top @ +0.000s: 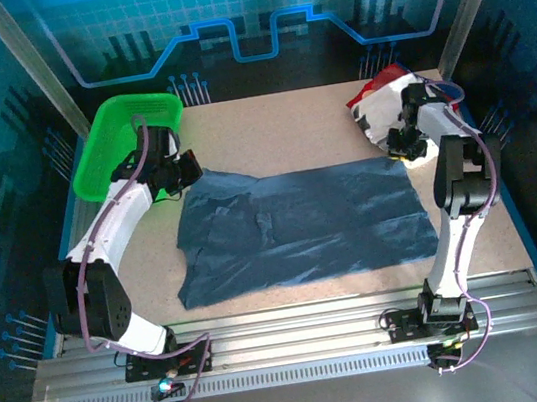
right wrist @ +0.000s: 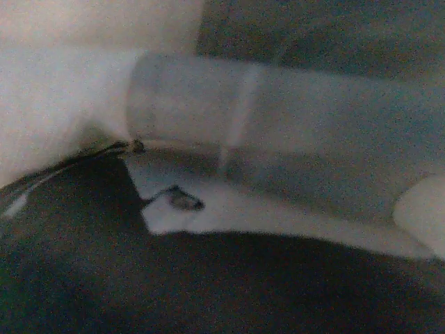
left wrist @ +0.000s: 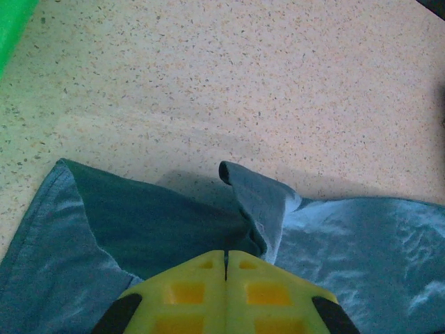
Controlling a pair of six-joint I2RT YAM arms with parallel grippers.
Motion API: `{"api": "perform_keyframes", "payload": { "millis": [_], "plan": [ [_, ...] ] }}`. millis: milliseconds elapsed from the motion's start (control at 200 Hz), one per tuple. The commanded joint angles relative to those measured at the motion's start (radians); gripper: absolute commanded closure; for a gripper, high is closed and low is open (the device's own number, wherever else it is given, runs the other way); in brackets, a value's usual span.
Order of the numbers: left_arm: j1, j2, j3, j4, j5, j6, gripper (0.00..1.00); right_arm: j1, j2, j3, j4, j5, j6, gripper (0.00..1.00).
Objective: Fold and stack the t-shirts
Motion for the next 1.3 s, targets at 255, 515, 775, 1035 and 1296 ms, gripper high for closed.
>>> {"api": "perform_keyframes", "payload": {
  "millis": [255, 515, 775, 1035, 1296],
  "plan": [
    [0.018, 0.003, -0.010, 0.018, 0.022, 0.006, 1.00, -0.003, -0.054, -0.083, 0.017, -0.054, 0.019, 0.65],
    [0.018, -0.008, -0.017, 0.011, 0.013, 0.010, 1.00, -0.002, -0.082, -0.063, 0.009, -0.040, 0.031, 0.93],
    [0.021, -0.060, -0.045, 0.006, 0.014, -0.005, 1.00, -0.003, -0.192, -0.120, 0.004, -0.039, 0.027, 0.94],
    [0.029, -0.074, -0.090, 0.020, 0.034, -0.010, 1.00, -0.006, -0.194, -0.155, 0.007, -0.073, 0.014, 0.91],
    [0.029, -0.060, -0.109, 0.022, 0.044, -0.006, 1.00, -0.011, -0.082, -0.121, 0.007, -0.070, 0.014, 0.79]
  ]
}}
